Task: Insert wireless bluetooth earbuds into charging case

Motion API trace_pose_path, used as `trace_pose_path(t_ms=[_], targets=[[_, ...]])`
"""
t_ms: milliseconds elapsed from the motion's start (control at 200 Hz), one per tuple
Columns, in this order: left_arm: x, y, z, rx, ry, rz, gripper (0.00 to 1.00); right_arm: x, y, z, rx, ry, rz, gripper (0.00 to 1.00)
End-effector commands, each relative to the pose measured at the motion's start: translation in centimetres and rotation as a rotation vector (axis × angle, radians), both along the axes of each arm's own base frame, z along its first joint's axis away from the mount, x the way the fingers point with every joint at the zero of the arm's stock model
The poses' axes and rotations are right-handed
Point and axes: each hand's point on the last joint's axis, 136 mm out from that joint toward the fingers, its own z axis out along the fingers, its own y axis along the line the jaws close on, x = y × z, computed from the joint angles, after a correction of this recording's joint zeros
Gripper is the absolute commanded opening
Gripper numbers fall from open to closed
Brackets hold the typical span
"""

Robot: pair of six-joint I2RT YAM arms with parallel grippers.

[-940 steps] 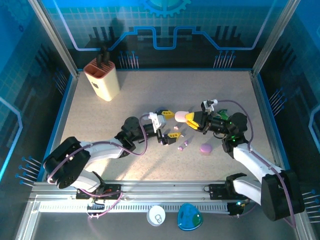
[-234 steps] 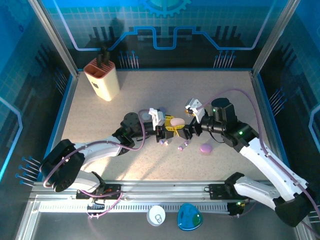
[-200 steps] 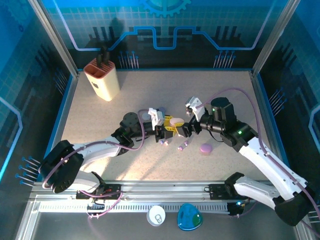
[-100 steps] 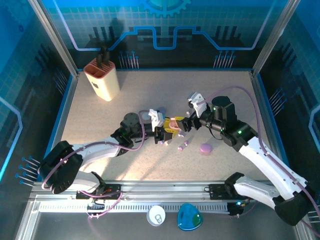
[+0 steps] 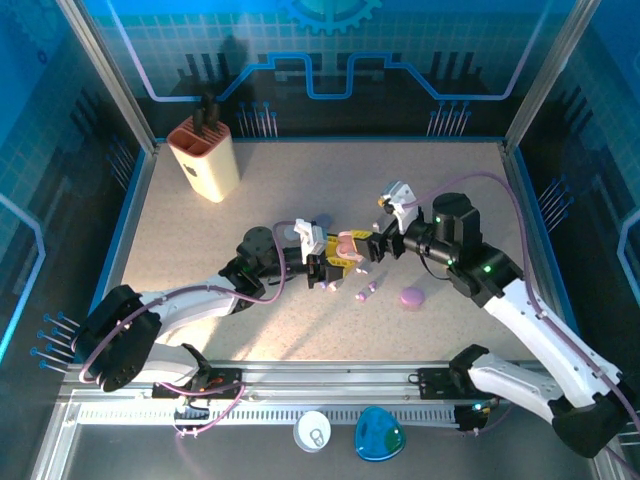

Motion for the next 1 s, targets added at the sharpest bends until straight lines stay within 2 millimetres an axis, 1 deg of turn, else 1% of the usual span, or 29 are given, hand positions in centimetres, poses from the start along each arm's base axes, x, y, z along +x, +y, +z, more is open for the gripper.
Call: trace_pose_path(t_ms=[0,115,245,370,515,575,700,795,990], targets=[[-0.1,0.5,1.1,-0.029,-0.053,0.006,0.36,-1.6,0.7,0.6,0.036,-0.026,0.088,0.94],[-0.3,0.6,1.2,-0.031,-0.049,-0.004,0.36,-2.8,1.2,-0.4,0.005,-0.028,0.164,0.94],[-1.0,0.5,1.3,-0.028,-0.042,-0.044,0.36,-2.6,0.9,-1.7,-0.051,-0.002,0.159,0.92],[-1.7,0.6,1.5,-0.026,-0.041,-0.074,0.37,-1.7,0.5,-2.5,-0.062,0.061,0.116,0.88],[-2.1,0.8,1.5,-0.027,-0.039,-0.084,0.37,0.3,-0.5,-2.9,-0.010,0.155,0.021,0.79],[-2.1,0.8,1.5,-0.027,-0.040,-0.084,0.36,0.6,-0.6,-3.0,0.009,0.182,0.019,0.78],[-1.9,0.8,1.4,-0.027,-0.041,-0.070,0.36,-0.3,0.1,-2.4,0.028,0.186,0.079,0.79],[-1.4,0.8,1.5,-0.031,-0.048,-0.047,0.36,-0.9,0.1,-1.9,0.036,0.176,0.099,0.80],[-0.1,1.4,1.1,-0.033,-0.041,0.020,0.36,-2.7,-0.2,-0.4,0.084,0.115,0.143,0.91]])
